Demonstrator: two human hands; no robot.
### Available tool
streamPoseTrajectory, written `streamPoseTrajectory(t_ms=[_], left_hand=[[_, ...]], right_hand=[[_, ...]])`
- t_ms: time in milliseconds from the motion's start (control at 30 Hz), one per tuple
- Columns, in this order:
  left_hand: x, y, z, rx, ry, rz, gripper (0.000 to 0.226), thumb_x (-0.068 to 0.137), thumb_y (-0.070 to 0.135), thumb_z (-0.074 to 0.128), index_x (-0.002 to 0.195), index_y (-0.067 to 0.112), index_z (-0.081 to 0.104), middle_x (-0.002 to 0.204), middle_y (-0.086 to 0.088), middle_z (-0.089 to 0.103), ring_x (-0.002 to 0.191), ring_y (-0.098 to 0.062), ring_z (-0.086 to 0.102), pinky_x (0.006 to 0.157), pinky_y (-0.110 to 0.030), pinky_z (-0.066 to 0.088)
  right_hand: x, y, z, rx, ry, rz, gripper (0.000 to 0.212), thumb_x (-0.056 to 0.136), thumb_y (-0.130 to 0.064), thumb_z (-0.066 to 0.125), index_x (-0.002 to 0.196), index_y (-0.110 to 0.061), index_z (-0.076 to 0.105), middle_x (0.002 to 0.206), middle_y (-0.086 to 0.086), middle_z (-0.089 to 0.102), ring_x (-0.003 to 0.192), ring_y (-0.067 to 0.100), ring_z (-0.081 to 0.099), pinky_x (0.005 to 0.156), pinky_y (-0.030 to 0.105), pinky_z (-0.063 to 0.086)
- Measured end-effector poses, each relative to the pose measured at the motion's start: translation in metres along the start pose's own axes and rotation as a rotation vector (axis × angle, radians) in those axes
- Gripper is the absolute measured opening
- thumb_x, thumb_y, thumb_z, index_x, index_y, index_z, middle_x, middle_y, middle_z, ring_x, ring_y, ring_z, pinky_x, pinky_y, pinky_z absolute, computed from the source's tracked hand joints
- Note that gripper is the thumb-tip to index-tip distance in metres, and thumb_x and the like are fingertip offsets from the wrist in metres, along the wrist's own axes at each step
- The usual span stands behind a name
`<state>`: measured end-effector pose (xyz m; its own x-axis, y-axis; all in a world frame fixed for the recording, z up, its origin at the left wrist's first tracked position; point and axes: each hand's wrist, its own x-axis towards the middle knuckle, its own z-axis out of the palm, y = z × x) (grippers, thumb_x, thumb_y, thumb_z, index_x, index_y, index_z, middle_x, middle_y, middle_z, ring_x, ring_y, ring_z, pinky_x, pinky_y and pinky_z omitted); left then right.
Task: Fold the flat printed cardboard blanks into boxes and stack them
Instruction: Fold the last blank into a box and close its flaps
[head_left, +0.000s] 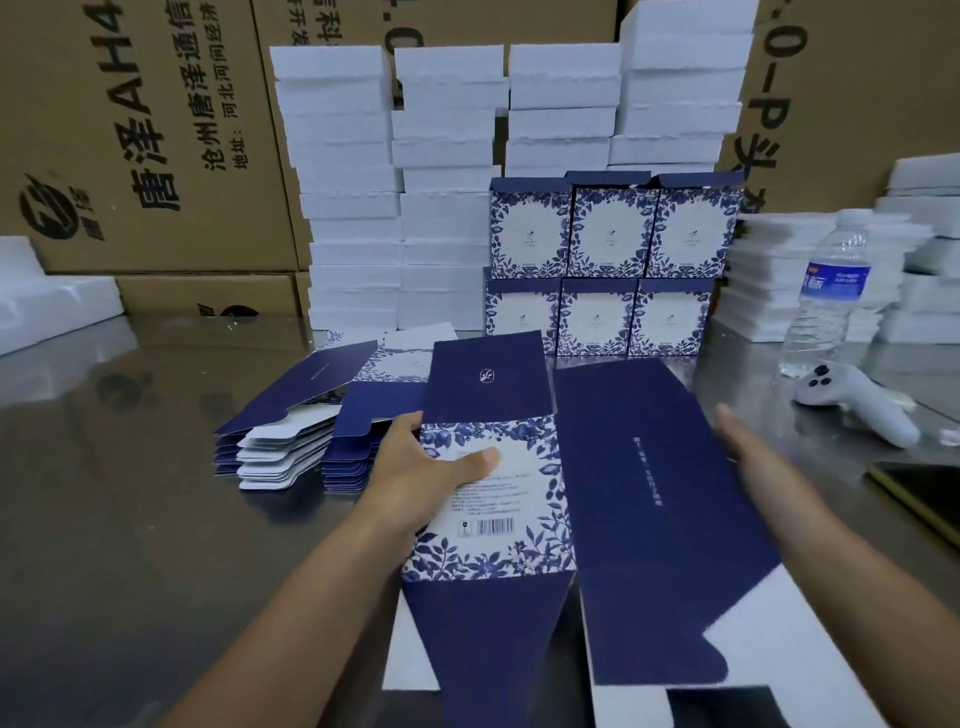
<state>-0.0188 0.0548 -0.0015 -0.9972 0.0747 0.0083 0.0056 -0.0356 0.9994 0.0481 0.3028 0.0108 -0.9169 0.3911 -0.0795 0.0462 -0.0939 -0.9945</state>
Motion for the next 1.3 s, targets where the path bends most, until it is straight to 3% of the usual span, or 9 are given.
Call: streamPoseTrajectory(t_ms=[167, 267, 400, 533, 667, 867, 967, 1067, 1300], left_hand=[[0.000, 0.002, -0.003, 0.214, -0.005, 0.077, 0.073, 0.062, 0.024, 0.088, 0.118, 0.025, 0.041, 0.100, 0.013, 0.060, 0.085, -0.006, 0.063, 0.061, -0.017, 0.048], [0.000, 0.001, -0.005, 0.229, -0.085, 0.030, 0.055, 0.064, 0.033, 0.085, 0.104, 0.031, 0.048, 0.096, 0.010, 0.067, 0.077, -0.009, 0.071, 0.060, -0.023, 0.055], [0.000, 0.004, -0.003, 0.161, -0.086, -0.023, 0.027, 0.089, 0.044, 0.058, 0.097, 0.019, 0.066, 0.089, -0.001, 0.074, 0.081, -0.021, 0.072, 0.081, -0.041, 0.056], [-0.002, 0.007, 0.001, 0.084, 0.018, 0.025, 0.040, 0.097, 0.034, 0.048, 0.067, 0.020, 0.069, 0.067, 0.009, 0.072, 0.061, -0.009, 0.068, 0.060, -0.019, 0.050], [-0.001, 0.008, -0.002, 0.118, 0.144, 0.100, 0.037, 0.097, 0.028, 0.050, 0.062, 0.022, 0.059, 0.059, 0.004, 0.055, 0.054, -0.014, 0.049, 0.038, -0.011, 0.034], [0.004, 0.005, -0.008, 0.139, 0.218, 0.099, 0.037, 0.098, 0.025, 0.049, 0.062, 0.015, 0.049, 0.045, 0.009, 0.039, 0.037, -0.005, 0.033, 0.032, -0.013, 0.026], [0.002, 0.006, -0.005, 0.079, 0.177, 0.077, 0.029, 0.098, 0.029, 0.047, 0.077, 0.012, 0.055, 0.055, 0.000, 0.050, 0.051, -0.012, 0.047, 0.044, -0.020, 0.033], [-0.001, 0.006, -0.002, 0.067, 0.109, 0.066, 0.042, 0.098, 0.036, 0.045, 0.067, 0.013, 0.059, 0.052, 0.004, 0.061, 0.048, -0.011, 0.057, 0.040, -0.013, 0.038], [-0.003, 0.006, -0.002, 0.146, 0.089, 0.105, 0.041, 0.099, 0.035, 0.044, 0.063, 0.019, 0.033, 0.049, 0.007, 0.030, 0.049, -0.013, 0.026, 0.047, -0.024, 0.021]], right_hand=[[-0.002, 0.008, 0.001, -0.049, 0.081, -0.062, 0.043, 0.092, -0.044, 0.053, 0.073, -0.009, 0.070, 0.073, 0.005, 0.072, 0.059, 0.019, 0.066, 0.059, 0.028, 0.052], [0.000, 0.010, 0.001, -0.204, 0.165, -0.133, 0.041, 0.095, -0.034, 0.052, 0.081, 0.003, 0.062, 0.073, 0.011, 0.063, 0.058, 0.021, 0.056, 0.052, 0.024, 0.043], [0.007, 0.012, -0.004, -0.207, 0.209, -0.166, 0.045, 0.095, -0.031, 0.052, 0.093, 0.014, 0.055, 0.076, 0.015, 0.057, 0.069, 0.023, 0.052, 0.064, 0.031, 0.041], [0.008, 0.013, -0.004, -0.188, 0.213, -0.193, 0.042, 0.095, -0.034, 0.053, 0.085, 0.007, 0.056, 0.075, 0.015, 0.053, 0.067, 0.024, 0.048, 0.065, 0.033, 0.038], [0.008, 0.015, 0.000, -0.105, 0.163, -0.175, 0.042, 0.093, -0.037, 0.055, 0.081, 0.003, 0.061, 0.074, 0.015, 0.061, 0.065, 0.023, 0.055, 0.062, 0.032, 0.044], [0.008, 0.019, 0.004, -0.237, 0.123, -0.199, 0.046, 0.095, -0.030, 0.052, 0.081, 0.014, 0.055, 0.065, 0.013, 0.056, 0.058, 0.018, 0.051, 0.056, 0.025, 0.041], [0.009, 0.016, 0.001, -0.280, 0.154, -0.234, 0.048, 0.096, -0.028, 0.051, 0.088, 0.019, 0.050, 0.072, 0.013, 0.051, 0.067, 0.022, 0.046, 0.064, 0.031, 0.036], [0.009, 0.013, -0.004, -0.321, 0.216, -0.254, 0.044, 0.095, -0.028, 0.052, 0.086, 0.015, 0.055, 0.072, 0.013, 0.054, 0.065, 0.021, 0.047, 0.057, 0.030, 0.035], [0.014, 0.014, -0.005, -0.293, 0.235, -0.258, 0.047, 0.095, -0.030, 0.052, 0.087, 0.017, 0.054, 0.071, 0.016, 0.052, 0.066, 0.023, 0.046, 0.057, 0.029, 0.034]])
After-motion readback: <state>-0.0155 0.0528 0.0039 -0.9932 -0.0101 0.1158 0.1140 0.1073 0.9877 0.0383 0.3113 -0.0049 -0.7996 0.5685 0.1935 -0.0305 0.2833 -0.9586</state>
